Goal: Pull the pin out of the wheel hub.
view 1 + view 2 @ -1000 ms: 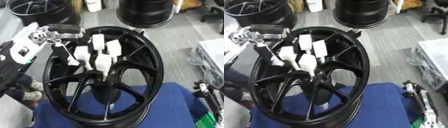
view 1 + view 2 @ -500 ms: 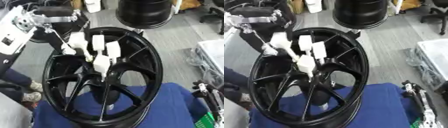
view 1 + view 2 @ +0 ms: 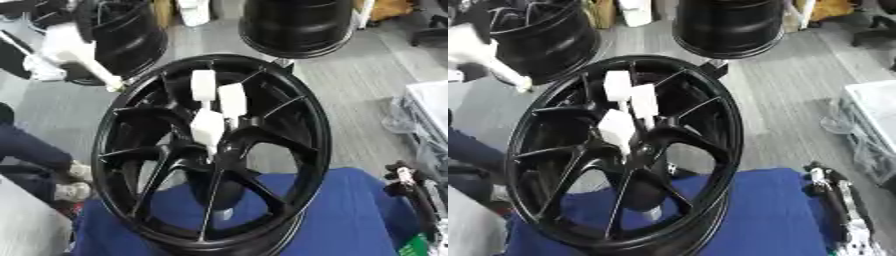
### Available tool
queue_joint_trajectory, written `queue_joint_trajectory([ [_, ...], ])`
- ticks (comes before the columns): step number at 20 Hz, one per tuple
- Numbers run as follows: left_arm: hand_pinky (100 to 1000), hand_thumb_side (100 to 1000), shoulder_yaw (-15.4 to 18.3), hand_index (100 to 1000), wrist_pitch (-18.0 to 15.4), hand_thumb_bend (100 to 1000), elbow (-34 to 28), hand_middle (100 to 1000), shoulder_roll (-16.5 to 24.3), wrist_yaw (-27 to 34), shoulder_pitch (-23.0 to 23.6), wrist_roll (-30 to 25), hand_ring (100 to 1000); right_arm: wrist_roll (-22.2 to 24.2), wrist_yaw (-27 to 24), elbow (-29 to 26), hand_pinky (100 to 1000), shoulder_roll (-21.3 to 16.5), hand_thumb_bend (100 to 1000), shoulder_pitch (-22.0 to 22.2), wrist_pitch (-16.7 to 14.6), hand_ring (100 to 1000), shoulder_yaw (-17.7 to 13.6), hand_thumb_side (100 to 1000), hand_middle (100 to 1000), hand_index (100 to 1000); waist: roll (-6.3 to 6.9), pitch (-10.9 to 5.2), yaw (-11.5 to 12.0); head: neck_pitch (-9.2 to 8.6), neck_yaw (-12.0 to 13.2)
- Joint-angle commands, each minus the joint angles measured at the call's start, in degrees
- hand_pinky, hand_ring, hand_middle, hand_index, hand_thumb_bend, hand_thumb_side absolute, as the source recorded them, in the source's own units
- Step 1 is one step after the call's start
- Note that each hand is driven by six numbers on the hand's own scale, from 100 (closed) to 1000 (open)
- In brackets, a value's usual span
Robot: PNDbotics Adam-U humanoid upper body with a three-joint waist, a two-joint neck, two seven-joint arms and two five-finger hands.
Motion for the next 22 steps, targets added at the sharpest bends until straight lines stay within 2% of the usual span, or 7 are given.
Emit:
queue_joint_trajectory([
  [1,528,100,4.22,631,1.56,286,6.82,458,3.25,-3.52,2.95,2.23,332,-0.3,0.32,-1.36,590,-1.16,100,-0.31,-0.07,546,-0.54,900,583,713,-0.14,-0.83,-0.12,-0.29,-0.32],
  [5,610,100,5.61,708,-0.23,345,20.11,538,-0.83,-11.89,3.05,4.43,433,-0.21,0.25,-1.56,590,-0.96,100,-0.35,0.05,546,-0.5,903,583,713,-0.36,-0.48,-0.6,-0.72,-0.44],
  [7,738,532,6.37,835,-0.88,700,25.33,712,-2.88,-15.6,2.25,6.64,653,-0.17,0.16,-1.63,590,-0.81,100,-0.43,0.12,546,-0.45,909,584,713,-0.49,-0.26,-0.92,-0.78,-0.39],
  [10,782,644,8.41,863,-1.08,784,32.68,773,-6.76,-21.44,1.15,13.09,726,-0.06,-0.07,-1.73,590,-0.45,100,-0.75,0.19,546,-0.29,911,583,712,-0.79,0.26,-1.41,-1.33,-0.62],
  [20,775,669,15.72,820,0.46,569,20.75,720,-13.69,-4.96,9.41,20.14,651,-0.28,0.12,-1.97,589,-0.13,100,-0.96,0.18,546,-0.55,899,583,712,-1.04,0.51,-0.73,-1.14,-1.05],
  [21,773,673,17.04,813,1.62,832,16.97,710,-15.26,-1.41,11.19,20.05,641,-0.3,0.16,-2.02,588,-0.1,100,-1.0,0.15,546,-0.59,908,583,712,-1.08,0.58,-0.59,-1.18,-1.14],
  [22,770,665,18.4,808,2.78,535,13.13,700,-17.14,1.93,13.0,19.93,631,-0.33,0.17,-2.08,588,-0.04,100,-1.06,0.13,546,-0.64,897,583,712,-1.17,0.68,-0.42,-1.21,-1.28],
])
